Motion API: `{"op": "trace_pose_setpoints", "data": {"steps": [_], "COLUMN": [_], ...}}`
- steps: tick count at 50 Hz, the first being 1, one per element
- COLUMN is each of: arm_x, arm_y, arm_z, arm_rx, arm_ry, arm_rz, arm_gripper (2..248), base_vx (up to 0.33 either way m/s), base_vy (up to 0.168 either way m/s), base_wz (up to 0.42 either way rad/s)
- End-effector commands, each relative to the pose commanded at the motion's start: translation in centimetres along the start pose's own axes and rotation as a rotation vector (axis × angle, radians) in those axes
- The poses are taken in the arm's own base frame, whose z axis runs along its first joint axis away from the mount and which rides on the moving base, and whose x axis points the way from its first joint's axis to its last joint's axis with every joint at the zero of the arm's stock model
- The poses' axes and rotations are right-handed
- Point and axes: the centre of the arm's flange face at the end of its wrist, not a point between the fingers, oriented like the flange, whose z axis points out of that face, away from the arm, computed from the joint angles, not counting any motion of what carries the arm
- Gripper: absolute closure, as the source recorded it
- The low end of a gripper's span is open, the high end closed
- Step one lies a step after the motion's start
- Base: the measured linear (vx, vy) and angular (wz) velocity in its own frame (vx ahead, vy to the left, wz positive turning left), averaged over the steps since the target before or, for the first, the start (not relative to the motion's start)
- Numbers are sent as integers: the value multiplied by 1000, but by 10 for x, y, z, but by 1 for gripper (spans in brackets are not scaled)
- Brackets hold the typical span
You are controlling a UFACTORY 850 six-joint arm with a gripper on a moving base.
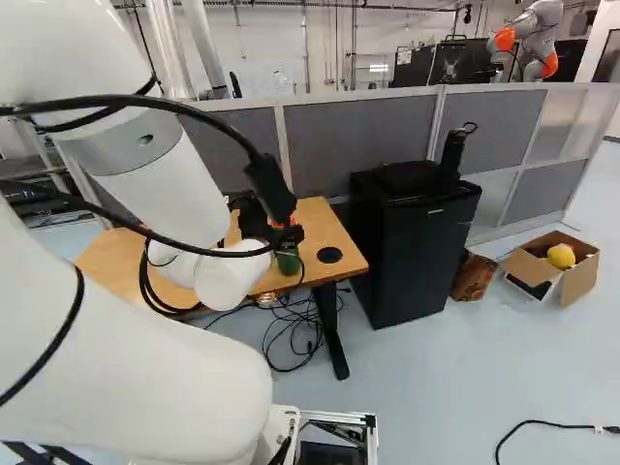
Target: Pick up the green bottle from the table
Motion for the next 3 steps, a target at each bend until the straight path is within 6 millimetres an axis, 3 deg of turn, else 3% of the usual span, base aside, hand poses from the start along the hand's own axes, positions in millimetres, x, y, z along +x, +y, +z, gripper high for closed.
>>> {"op": "trace_pose_setpoints", "data": {"steps": [3], "arm_x": [0], "arm_y": [0], "arm_z": [0], "arm_rx": [0], "arm_ry": [0], "arm_rz": [0], "arm_gripper": [126], "base_vx": [0], "base_vy": [0], "base_wz": [0]}}
